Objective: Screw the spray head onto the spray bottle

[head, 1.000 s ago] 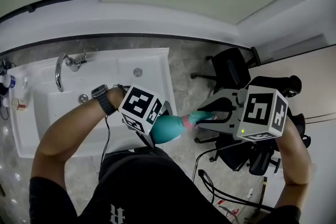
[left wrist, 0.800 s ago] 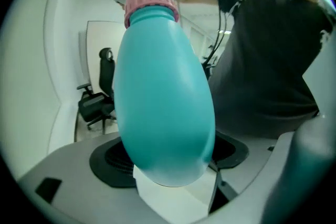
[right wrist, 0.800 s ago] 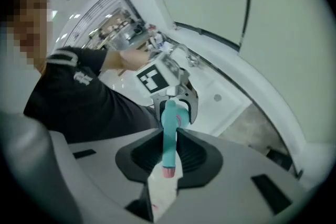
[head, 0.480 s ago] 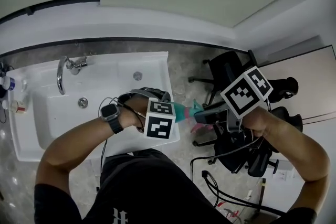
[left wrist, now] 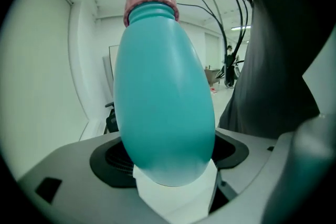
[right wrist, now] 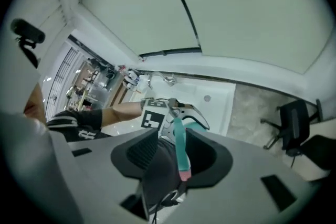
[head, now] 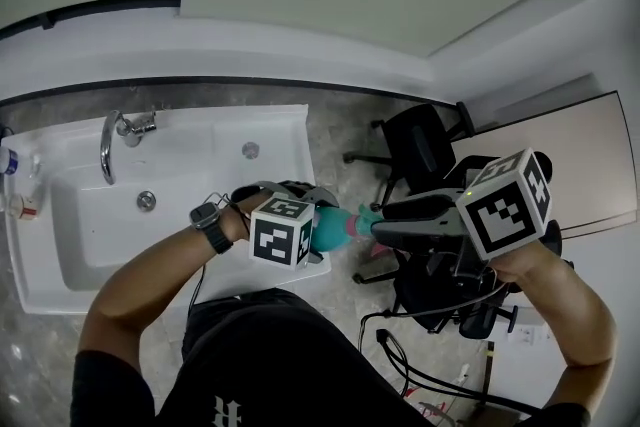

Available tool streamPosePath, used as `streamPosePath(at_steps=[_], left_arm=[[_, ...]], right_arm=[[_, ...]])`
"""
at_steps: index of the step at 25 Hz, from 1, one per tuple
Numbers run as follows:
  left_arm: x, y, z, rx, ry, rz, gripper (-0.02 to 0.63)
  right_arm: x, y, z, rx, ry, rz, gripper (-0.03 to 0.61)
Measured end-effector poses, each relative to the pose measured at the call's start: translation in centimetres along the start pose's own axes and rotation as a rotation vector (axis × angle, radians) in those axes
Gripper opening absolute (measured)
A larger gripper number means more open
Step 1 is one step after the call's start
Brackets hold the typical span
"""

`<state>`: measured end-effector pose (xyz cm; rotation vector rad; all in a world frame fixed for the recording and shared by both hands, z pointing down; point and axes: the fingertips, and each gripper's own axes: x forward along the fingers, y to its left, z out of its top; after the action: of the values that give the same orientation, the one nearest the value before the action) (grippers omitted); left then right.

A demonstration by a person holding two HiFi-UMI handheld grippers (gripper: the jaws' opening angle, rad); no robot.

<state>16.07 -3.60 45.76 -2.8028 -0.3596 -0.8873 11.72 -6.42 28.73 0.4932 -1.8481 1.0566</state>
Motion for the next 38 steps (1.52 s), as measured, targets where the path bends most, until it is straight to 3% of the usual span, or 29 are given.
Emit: streamPosePath(at_steps=[2, 4, 7, 9, 10, 12, 19, 23, 27, 31, 38], left_arm=[[-0.2, -0.8, 0.8, 0.017, -0.052, -0.045, 0.411], [-1.0, -2.2, 1.7, 0.039, -0.113, -0.12, 0.411], [-2.9, -4.3, 3.1, 0.053, -0.184, -0.279, 0.411], [-4.3, -5.6, 3.8, 0.061, -0.206, -0.384, 0.411], [-4.8, -6.2, 4.2, 0.068, -0.212, -0.429, 0.411], [-5.9, -7.5, 5.1, 0.085, -0.223, -0.502, 0.411], [-7.7, -9.4, 6.4, 0.112, -0.228, -0.624, 0.411], [-8.3, -10.1, 6.8, 0.098, -0.264, -0.674, 0.411], [-8.5, -10.4, 7.0, 0.101, -0.258, -0.702, 0.411], [-8.6, -9.8, 7.7, 0.093, -0.257, -0.695, 0.411], [-8.3, -9.3, 6.6, 0.084, -0.168, -0.639, 0.411]], right_arm=[[-2.4, 2.5, 0.7, -0.166, -0.03, 0.072, 0.137], [-5.0, 4.8, 0.9, -0.479, -0.06, 0.119, 0.137], [-6.2, 3.5, -1.5, -1.061, 0.08, -0.062, 0.137], [-4.2, 3.1, -2.2, -1.393, 0.173, -0.136, 0.137], [-3.2, 3.1, -2.3, -1.514, 0.217, -0.155, 0.137], [-2.2, 3.5, -2.4, -1.656, 0.266, -0.179, 0.137], [-1.8, 6.1, -1.7, -1.922, 0.289, -0.262, 0.138], [-2.4, 7.3, -1.4, -2.002, 0.256, -0.31, 0.161], [-1.3, 8.6, -2.1, -2.075, 0.252, -0.279, 0.161], [0.4, 8.0, -3.0, -2.073, 0.31, -0.237, 0.161], [1.2, 7.5, -2.8, -1.99, 0.379, -0.188, 0.16]])
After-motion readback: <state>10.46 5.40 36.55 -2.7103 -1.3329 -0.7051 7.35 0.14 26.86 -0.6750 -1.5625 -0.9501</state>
